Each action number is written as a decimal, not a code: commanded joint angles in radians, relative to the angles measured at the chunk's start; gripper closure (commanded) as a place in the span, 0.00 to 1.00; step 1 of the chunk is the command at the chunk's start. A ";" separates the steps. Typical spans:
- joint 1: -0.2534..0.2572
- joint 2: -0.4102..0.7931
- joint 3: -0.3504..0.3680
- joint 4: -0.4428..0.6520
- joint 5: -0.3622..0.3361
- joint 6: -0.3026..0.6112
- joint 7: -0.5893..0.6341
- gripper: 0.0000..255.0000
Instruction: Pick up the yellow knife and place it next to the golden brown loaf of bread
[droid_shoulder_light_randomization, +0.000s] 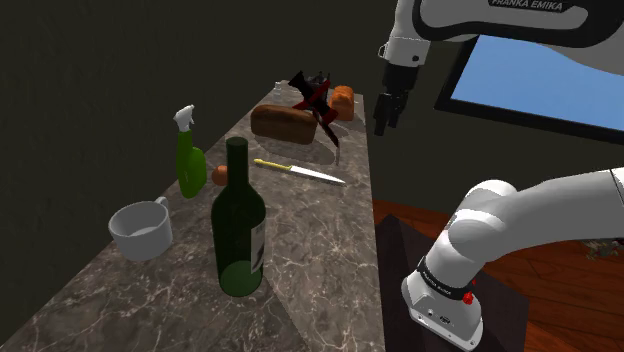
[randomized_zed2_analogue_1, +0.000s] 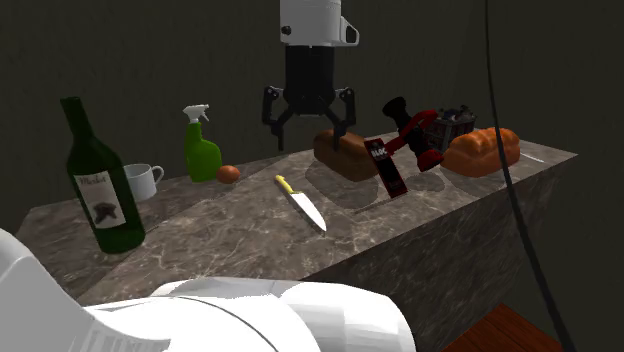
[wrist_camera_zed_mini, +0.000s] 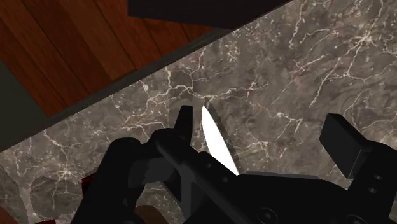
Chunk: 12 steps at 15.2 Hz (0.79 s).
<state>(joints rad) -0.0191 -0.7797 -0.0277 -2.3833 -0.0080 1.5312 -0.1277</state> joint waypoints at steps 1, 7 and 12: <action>0.000 0.000 0.000 0.000 0.000 0.000 0.000 0.00; 0.041 0.216 0.002 0.040 -0.029 0.163 -0.093 0.00; 0.069 0.404 0.011 0.106 -0.052 0.276 -0.163 0.00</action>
<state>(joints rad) 0.0455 -0.4187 -0.0172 -2.2941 -0.0540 1.7818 -0.2739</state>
